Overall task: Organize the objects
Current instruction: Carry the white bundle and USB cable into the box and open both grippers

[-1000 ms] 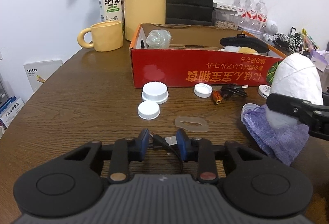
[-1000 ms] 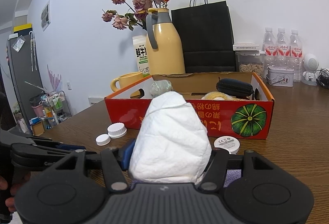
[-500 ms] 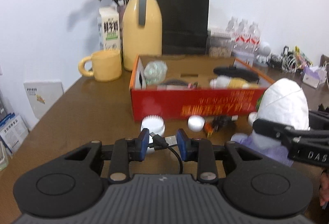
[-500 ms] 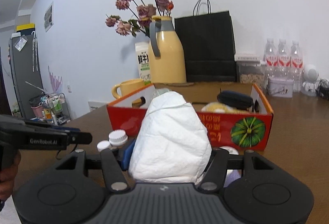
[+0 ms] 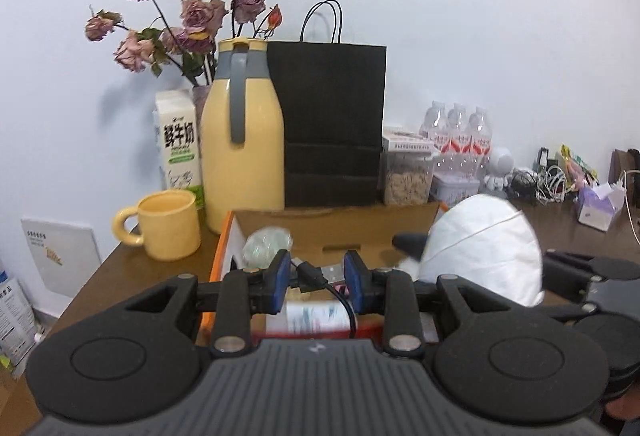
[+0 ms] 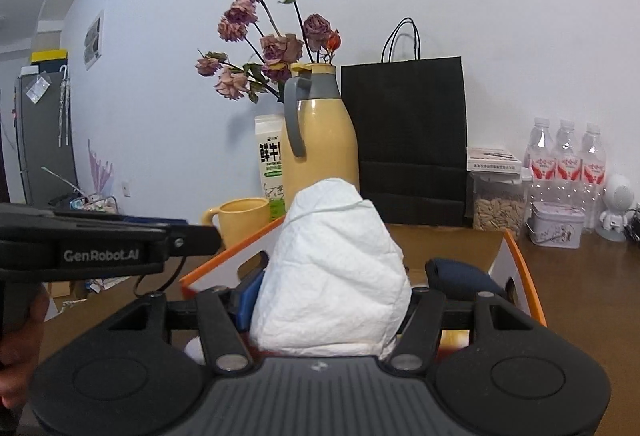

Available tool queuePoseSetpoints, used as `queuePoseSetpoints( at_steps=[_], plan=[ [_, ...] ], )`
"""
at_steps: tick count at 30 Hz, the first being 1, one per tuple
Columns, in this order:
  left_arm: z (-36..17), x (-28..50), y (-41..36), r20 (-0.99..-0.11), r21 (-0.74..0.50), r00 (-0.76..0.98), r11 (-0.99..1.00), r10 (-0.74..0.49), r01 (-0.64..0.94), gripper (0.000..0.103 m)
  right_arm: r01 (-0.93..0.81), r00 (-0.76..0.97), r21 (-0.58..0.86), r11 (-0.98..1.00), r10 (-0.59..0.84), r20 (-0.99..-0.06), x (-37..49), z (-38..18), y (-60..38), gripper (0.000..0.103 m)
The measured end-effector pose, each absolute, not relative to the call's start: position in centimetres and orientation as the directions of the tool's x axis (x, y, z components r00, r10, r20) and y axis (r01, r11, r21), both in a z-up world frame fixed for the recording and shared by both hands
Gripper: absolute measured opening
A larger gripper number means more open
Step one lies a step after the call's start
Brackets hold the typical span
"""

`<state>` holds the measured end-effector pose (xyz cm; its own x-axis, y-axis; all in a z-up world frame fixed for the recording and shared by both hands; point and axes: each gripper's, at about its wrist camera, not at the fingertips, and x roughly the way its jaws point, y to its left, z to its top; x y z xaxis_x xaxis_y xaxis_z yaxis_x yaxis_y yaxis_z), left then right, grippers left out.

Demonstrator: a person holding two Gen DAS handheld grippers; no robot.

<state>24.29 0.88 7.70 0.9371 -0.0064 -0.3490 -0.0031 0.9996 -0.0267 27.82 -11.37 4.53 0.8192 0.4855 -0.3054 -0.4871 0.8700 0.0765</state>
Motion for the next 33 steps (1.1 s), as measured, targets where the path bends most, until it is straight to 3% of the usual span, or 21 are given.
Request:
queuePoseSetpoints(
  at_steps=[10, 18, 19, 21, 22, 24, 25, 27, 33],
  plan=[
    [7.2, 31.7, 1.6, -0.354, -0.068, 0.935, 0.998, -0.007, -0.018, 0.03, -0.46, 0.811, 0.077, 0.885, 0.454, -0.368, 35.8, 3.6, -9.0, 0.059],
    [5.0, 35.0, 2.1, -0.427, -0.062, 0.904, 0.998, -0.013, -0.015, 0.03, -0.443, 0.8, 0.106, 0.89, 0.446, -0.402, 38.0, 1.8, -9.5, 0.059],
    [4.9, 35.1, 2.1, -0.431, -0.06, 0.902, 0.998, -0.011, -0.016, 0.031, -0.442, 0.799, 0.107, 0.891, 0.445, -0.405, 38.1, 1.8, -9.7, 0.063],
    [4.7, 35.0, 2.1, -0.431, -0.051, 0.902, 0.998, 0.001, -0.026, 0.053, -0.436, 0.8, 0.102, 0.894, 0.437, -0.411, 38.2, 1.7, -9.8, 0.079],
    [4.8, 34.9, 2.1, -0.422, -0.043, 0.906, 0.999, 0.01, -0.032, 0.058, -0.433, 0.802, 0.099, 0.896, 0.433, -0.412, 38.1, 1.7, -10.0, 0.082],
    [5.0, 34.6, 2.2, -0.406, -0.038, 0.914, 0.998, 0.025, -0.044, 0.094, -0.427, 0.805, 0.098, 0.899, 0.428, -0.41, 38.0, 1.8, -10.3, 0.089],
    [5.1, 34.4, 2.2, -0.396, -0.042, 0.918, 0.998, 0.03, -0.051, 0.103, -0.422, 0.809, 0.099, 0.901, 0.424, -0.407, 37.9, 1.9, -10.5, 0.094],
    [5.4, 34.1, 2.3, -0.379, -0.048, 0.925, 0.997, 0.036, -0.059, 0.103, -0.416, 0.814, 0.103, 0.903, 0.421, -0.401, 37.7, 2.1, -10.7, 0.103],
    [5.7, 33.9, 2.0, -0.376, -0.044, 0.926, 0.998, 0.033, -0.053, 0.103, -0.409, 0.826, 0.072, 0.91, 0.402, -0.395, 37.2, 2.4, -10.5, 0.103]
  ],
)
